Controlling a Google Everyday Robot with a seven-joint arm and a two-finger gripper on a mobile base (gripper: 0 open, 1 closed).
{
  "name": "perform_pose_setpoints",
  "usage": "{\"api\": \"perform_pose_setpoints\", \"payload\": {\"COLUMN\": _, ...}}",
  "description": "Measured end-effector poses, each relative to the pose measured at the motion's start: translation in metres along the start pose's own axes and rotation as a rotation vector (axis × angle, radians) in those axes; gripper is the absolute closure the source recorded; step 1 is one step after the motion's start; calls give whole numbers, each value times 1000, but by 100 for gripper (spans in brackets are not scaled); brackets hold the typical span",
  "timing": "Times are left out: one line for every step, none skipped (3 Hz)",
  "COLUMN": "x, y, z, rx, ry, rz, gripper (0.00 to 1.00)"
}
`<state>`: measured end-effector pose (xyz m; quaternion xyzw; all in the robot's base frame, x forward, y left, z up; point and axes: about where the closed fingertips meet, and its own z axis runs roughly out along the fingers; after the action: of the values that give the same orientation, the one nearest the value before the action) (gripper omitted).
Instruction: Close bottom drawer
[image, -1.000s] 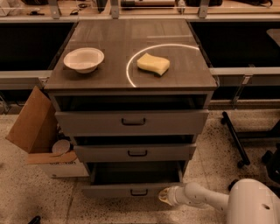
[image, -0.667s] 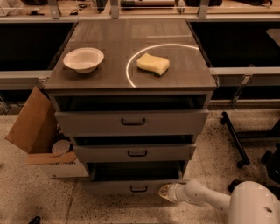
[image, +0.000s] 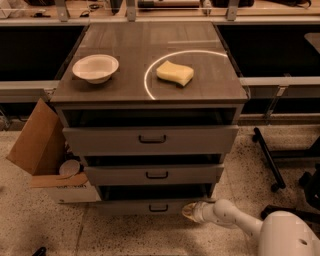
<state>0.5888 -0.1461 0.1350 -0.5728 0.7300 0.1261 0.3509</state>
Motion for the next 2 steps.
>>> {"api": "perform_pose_setpoints", "payload": {"x": -6, "y": -20, "z": 3, "rx": 1, "ry": -44, "rz": -5, "gripper": 100}}
{"api": "perform_pose_setpoints", "payload": {"x": -14, "y": -37, "z": 4, "rx": -3, "ry": -81, "rz": -18, "gripper": 100}}
